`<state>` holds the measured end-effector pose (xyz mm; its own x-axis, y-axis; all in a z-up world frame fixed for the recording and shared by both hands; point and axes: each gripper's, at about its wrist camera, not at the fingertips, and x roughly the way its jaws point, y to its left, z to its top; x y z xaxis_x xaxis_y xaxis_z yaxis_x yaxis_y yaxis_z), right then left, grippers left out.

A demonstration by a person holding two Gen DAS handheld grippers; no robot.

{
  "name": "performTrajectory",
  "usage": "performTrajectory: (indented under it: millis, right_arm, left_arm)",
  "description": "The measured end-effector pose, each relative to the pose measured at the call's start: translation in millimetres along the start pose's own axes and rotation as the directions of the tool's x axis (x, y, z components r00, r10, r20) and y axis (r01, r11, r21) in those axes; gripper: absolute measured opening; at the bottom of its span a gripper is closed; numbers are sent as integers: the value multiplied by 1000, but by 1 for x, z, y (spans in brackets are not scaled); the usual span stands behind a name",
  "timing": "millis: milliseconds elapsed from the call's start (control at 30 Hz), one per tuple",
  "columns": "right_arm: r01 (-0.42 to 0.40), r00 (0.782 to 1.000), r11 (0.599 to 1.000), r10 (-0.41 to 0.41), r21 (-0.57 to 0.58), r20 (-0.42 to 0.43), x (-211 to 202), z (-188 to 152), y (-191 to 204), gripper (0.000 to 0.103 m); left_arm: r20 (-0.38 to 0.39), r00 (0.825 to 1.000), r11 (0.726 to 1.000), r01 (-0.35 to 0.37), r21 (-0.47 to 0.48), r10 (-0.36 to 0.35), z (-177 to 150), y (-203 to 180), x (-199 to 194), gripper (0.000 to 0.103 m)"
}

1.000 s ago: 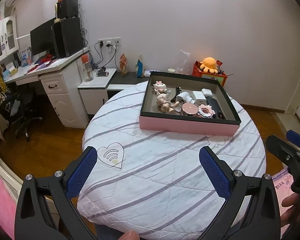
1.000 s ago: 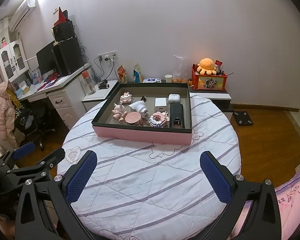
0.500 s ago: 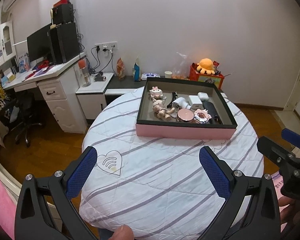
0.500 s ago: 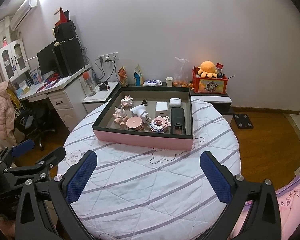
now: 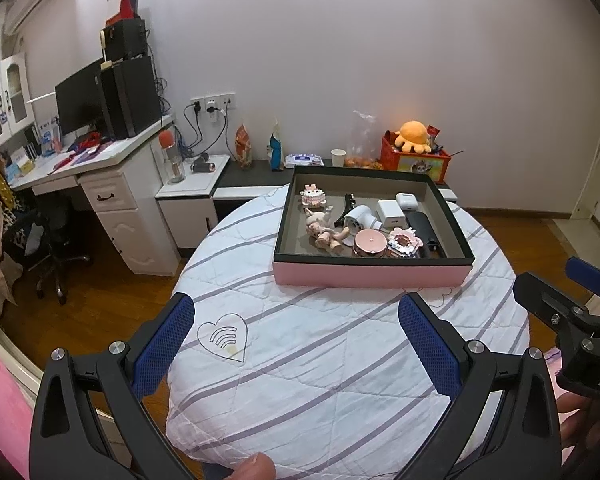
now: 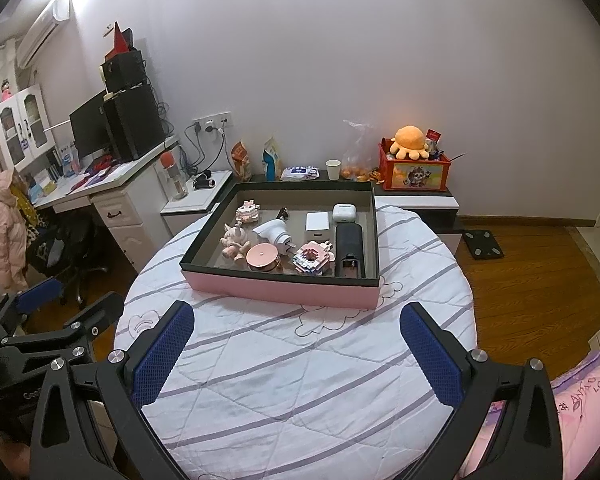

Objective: Organize rigid objects

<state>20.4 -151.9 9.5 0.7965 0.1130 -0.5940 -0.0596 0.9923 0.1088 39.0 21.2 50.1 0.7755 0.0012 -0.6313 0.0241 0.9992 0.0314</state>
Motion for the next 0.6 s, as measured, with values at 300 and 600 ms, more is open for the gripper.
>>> performTrajectory:
  millis: [300, 600]
  right_arm:
    - [0, 1000, 1000, 0, 3, 10, -1, 3, -3, 103]
    - [-1, 1000, 1000, 1, 4, 13, -2, 6, -3, 103]
  left_arm:
    - [11, 1000, 1000, 3, 12, -3, 5, -3, -4, 103]
    - [13, 1000, 1000, 2, 14, -3, 7, -4, -5, 103]
